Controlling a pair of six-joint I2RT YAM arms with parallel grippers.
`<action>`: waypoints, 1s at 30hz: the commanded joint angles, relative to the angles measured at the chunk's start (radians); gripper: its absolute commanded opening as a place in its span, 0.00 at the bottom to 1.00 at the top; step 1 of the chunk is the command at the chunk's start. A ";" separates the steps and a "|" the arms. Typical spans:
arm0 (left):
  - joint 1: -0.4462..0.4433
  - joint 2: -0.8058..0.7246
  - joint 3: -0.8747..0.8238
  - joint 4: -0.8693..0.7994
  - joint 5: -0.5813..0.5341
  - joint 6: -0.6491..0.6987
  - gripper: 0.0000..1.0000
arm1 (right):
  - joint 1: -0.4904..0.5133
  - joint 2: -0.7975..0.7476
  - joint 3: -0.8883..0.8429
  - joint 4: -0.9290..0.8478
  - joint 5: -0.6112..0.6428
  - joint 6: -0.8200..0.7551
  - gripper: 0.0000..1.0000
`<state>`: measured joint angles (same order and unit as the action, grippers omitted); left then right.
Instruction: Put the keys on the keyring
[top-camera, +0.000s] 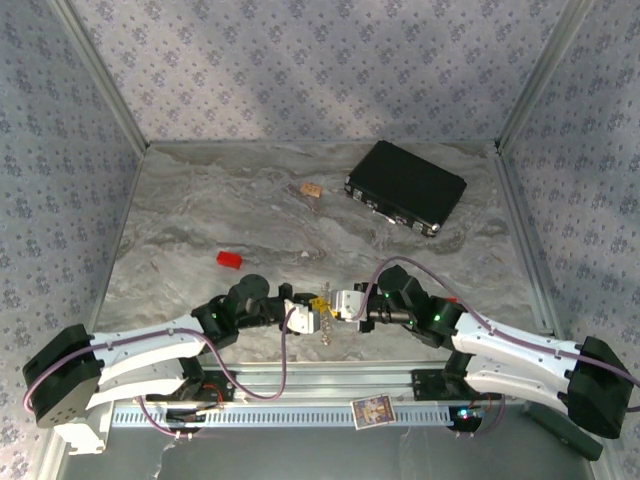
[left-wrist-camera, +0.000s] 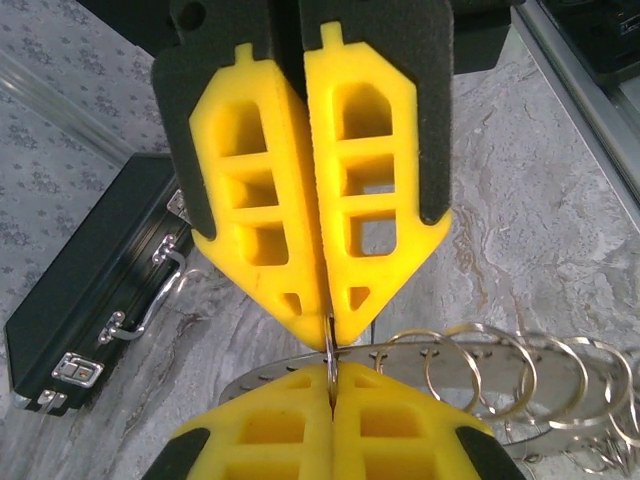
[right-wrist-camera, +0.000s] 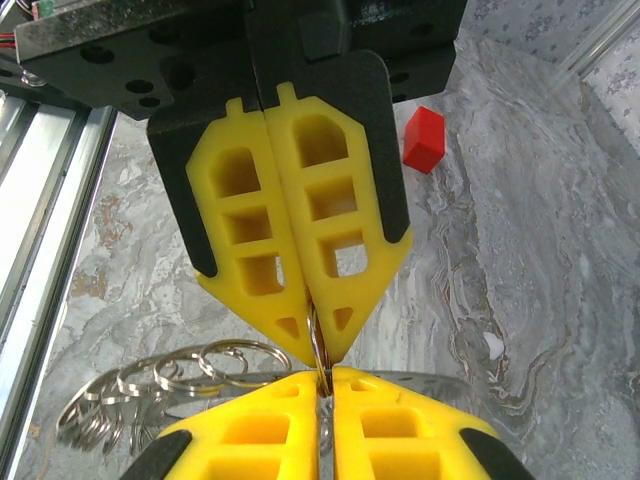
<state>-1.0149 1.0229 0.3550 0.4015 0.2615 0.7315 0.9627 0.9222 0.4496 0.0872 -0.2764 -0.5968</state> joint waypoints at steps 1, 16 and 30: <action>-0.005 0.005 0.038 0.017 0.014 -0.019 0.05 | 0.008 0.010 0.034 0.003 -0.038 -0.005 0.05; -0.005 -0.004 0.066 -0.023 -0.005 -0.027 0.00 | 0.009 0.031 0.065 -0.076 -0.017 -0.025 0.00; -0.005 -0.011 0.100 -0.099 -0.031 -0.207 0.00 | -0.060 -0.043 0.102 -0.516 0.603 1.185 0.29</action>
<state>-1.0149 1.0229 0.4126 0.3096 0.2340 0.6014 0.9154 0.8272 0.5007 -0.1596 0.1329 0.1284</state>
